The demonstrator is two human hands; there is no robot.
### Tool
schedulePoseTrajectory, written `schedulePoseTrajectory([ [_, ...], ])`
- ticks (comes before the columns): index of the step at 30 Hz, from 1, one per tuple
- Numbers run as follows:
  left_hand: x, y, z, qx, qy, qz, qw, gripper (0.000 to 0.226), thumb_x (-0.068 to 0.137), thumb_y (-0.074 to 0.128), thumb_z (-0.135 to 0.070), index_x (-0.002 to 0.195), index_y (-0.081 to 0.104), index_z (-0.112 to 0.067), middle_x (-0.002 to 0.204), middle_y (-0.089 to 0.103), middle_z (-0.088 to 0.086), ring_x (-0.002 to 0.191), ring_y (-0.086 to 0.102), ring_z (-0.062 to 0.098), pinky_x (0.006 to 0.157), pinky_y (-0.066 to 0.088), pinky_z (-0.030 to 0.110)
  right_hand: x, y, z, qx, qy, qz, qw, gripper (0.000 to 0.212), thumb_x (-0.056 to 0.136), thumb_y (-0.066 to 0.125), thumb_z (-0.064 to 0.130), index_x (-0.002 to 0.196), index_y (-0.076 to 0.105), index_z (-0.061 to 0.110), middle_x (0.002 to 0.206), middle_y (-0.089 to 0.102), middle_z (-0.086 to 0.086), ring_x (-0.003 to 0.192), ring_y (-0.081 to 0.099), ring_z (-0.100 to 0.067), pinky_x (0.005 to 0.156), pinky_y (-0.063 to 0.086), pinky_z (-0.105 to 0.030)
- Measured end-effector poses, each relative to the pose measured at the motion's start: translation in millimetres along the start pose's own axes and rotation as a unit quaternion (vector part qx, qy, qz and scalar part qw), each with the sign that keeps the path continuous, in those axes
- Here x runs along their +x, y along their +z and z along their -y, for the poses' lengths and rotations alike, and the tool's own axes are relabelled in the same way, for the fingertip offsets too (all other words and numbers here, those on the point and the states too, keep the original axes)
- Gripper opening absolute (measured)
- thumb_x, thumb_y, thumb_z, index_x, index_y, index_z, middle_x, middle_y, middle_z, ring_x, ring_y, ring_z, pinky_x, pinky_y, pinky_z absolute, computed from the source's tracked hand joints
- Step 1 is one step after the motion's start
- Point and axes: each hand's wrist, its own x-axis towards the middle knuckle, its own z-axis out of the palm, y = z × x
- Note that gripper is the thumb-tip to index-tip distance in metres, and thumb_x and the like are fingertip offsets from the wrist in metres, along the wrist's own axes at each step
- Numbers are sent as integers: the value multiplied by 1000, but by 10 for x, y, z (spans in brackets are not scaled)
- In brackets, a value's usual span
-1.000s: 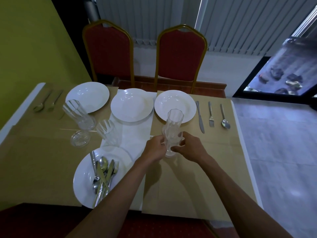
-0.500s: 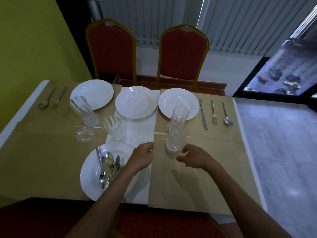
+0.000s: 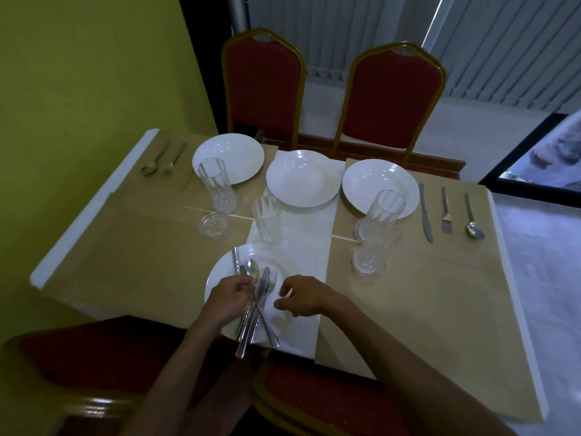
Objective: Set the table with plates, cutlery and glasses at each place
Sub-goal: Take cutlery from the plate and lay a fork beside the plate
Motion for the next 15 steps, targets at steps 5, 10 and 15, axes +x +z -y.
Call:
schedulePoseTrajectory([
  [5,-120,-113,202,88,-5,-30,996,24,96,56,-17,114,73,-18,111,71,-3,108,65,20,86,46,26,118,243,164,-13,4,12,1000,38,96,60,26,102,68,-11,108,68,-27,95,68,-37,89,52,-42],
  [10,-155,28,263,135,-1,18,991,23,95,56,-24,108,74,-17,103,73,1,87,62,14,71,44,23,291,496,128,-44,53,-54,996,31,88,59,23,60,46,17,63,50,0,64,52,-20,61,47,-31],
  [15,-139,171,249,166,3,30,986,20,90,56,-24,92,74,-19,86,73,0,80,68,18,76,58,35,345,646,164,-98,73,-66,990,8,88,60,19,93,60,13,96,65,-7,84,62,-24,69,48,-31],
])
